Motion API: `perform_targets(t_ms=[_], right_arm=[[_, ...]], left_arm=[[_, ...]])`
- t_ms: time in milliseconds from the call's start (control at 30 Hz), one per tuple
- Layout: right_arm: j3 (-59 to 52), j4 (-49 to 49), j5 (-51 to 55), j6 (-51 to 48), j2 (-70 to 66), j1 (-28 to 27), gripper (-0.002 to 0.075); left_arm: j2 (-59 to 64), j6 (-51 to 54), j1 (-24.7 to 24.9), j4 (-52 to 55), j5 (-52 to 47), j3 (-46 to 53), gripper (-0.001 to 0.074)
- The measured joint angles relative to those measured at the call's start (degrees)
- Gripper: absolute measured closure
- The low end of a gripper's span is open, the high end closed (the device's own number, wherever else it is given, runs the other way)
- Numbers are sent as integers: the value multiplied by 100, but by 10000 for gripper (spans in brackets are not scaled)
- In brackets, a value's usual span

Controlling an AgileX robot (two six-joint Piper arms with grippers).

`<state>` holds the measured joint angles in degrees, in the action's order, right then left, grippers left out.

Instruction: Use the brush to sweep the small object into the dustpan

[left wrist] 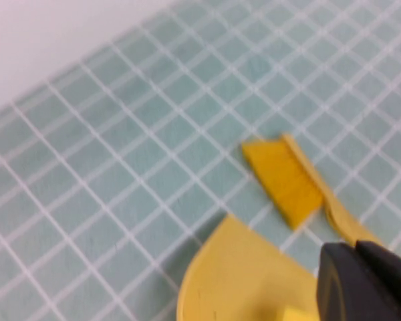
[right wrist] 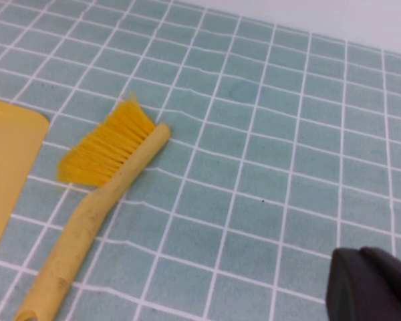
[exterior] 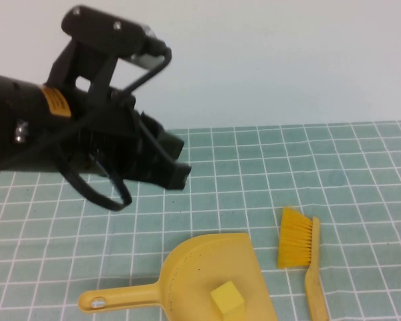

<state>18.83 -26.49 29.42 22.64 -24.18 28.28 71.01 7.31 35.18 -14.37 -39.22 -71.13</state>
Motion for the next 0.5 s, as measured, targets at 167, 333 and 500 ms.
perform_targets(t_ms=[167,333,500], right_arm=[[0,-9,50,0,0,0,727],[0,-9,63,0,0,0,727],[0,-9,63,0,0,0,727]], left_arm=[[0,0,0,-94,292,0,735],[0,0,0,-117,232,0,735],[0,0,0,-130,30,0,735]])
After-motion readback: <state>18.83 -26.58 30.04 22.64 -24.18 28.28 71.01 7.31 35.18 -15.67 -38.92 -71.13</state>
